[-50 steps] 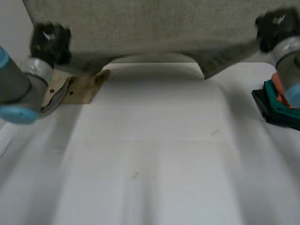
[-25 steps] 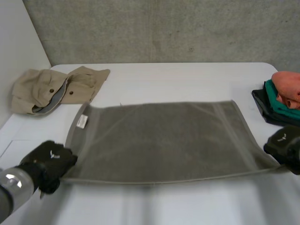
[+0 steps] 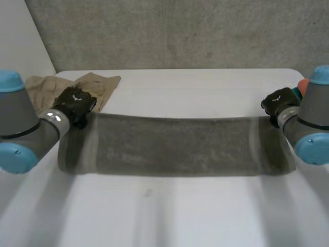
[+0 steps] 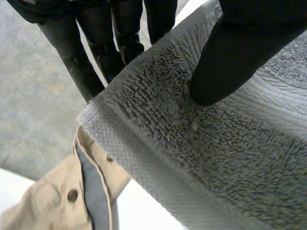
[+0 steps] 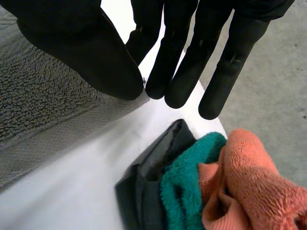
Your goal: Fold the laundry.
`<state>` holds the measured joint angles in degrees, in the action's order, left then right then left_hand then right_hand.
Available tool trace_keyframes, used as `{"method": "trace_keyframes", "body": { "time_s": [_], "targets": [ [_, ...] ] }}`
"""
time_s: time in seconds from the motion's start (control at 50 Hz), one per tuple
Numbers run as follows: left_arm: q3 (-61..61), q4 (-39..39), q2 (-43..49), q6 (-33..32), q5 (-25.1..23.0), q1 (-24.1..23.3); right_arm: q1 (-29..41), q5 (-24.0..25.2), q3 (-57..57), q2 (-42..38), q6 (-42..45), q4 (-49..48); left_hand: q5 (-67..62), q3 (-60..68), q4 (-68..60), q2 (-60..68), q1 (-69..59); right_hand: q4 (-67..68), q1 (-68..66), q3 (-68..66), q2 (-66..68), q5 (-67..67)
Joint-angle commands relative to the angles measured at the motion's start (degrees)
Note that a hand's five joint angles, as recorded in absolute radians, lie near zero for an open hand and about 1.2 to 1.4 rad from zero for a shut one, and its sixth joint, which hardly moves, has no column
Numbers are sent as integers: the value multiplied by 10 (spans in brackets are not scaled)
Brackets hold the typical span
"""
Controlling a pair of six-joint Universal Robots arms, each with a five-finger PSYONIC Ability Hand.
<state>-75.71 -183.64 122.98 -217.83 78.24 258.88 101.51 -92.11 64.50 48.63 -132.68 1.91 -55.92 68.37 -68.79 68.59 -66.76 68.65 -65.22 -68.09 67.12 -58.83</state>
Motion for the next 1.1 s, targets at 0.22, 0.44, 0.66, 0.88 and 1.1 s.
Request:
{"method": "trace_keyframes", "body": {
  "time_s": [0.22,0.44,0.66,0.88,1.1],
  "targets": [
    [114,9,90,18,51,-52,19,-14,-67,-29,-86,-43,559,-584,588,-586,568,-586,552,581,-571,588],
    [-47,11,-62,97,42,-58,-14,73,199,162,-137,34,559,-584,588,-586,568,-581,546,575,-565,582],
    [-117,-59,-99,100,24,-79,-107,159,341,170,-134,-18,559,-584,588,-586,568,-401,367,395,-385,403],
    [-130,-72,-111,102,24,-90,-138,64,345,156,-116,-121,559,-584,588,-586,568,114,-148,-119,129,-112],
    [-162,-73,-179,103,23,-83,-249,58,375,246,92,-153,559,-584,588,-586,568,114,-148,-119,129,-112]
  ]
}}
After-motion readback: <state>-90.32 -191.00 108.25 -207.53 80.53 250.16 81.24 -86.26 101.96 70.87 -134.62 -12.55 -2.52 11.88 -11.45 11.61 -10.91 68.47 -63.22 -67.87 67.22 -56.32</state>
